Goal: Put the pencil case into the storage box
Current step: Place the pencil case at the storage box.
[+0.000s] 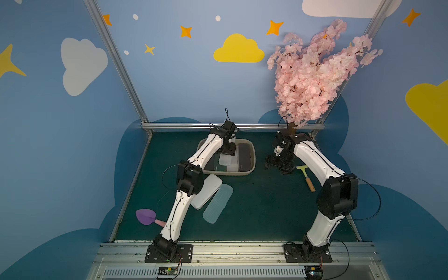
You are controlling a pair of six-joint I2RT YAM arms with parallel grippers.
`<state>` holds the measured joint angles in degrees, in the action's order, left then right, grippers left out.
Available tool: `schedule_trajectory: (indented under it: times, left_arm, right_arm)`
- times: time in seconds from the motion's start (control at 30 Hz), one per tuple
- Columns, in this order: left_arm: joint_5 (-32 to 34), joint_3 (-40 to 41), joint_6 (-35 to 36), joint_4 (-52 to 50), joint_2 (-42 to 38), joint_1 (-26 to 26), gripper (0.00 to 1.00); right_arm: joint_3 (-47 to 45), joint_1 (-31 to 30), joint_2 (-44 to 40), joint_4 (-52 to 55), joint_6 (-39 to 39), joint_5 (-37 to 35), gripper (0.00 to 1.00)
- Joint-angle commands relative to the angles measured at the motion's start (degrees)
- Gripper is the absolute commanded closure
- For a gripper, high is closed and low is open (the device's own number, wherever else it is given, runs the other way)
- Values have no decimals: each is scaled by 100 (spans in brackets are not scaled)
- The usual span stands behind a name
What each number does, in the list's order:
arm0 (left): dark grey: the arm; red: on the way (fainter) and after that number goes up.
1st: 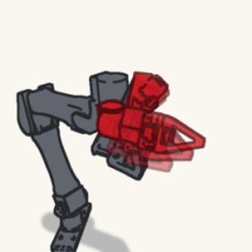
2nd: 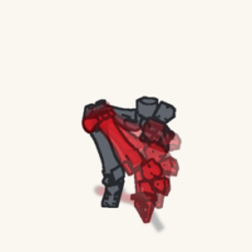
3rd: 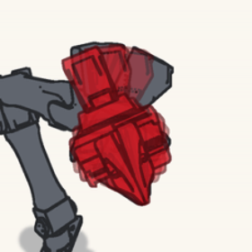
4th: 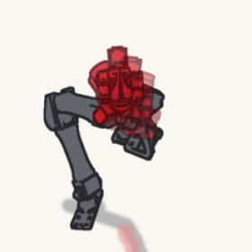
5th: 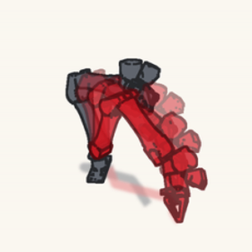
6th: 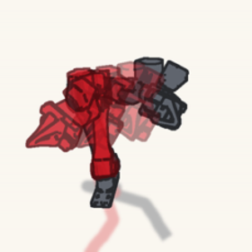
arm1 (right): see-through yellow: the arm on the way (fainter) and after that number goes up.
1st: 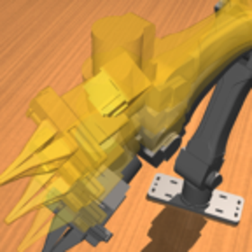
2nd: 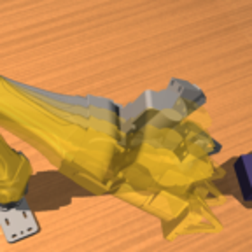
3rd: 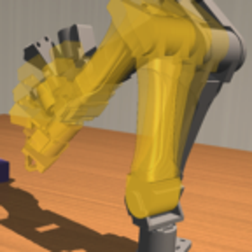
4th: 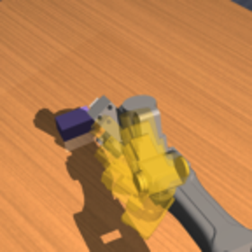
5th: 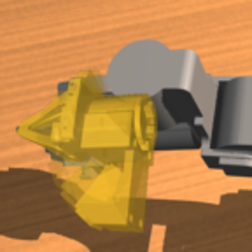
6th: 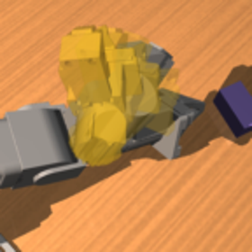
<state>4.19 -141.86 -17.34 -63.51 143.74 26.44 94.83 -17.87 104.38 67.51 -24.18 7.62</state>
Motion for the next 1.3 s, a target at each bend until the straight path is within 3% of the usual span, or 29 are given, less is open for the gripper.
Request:
schedule_trajectory:
  times: [0.0, 0.5, 0.73, 0.87, 1.27]
  left_arm:
    - [-310, -209, -202, -58, 100, -66, 37]
    - [-577, -254, -582, -170, 381, 222, 33]
    - [-409, -272, -546, -238, 329, 270, 17]
    - [-190, -206, -471, -357, 135, 308, 10]
    - [523, 565, -437, -525, -927, 310, 10]
  right_arm:
    - [235, 43, 146, 86, -15, 100, 4]
    - [190, 134, 223, 245, 72, 99, 4]
    - [65, 131, 106, 237, 21, 187, 4]
    - [10, 100, 7, 219, -33, 248, 3]
    - [58, -325, -242, 188, -230, 324, 4]
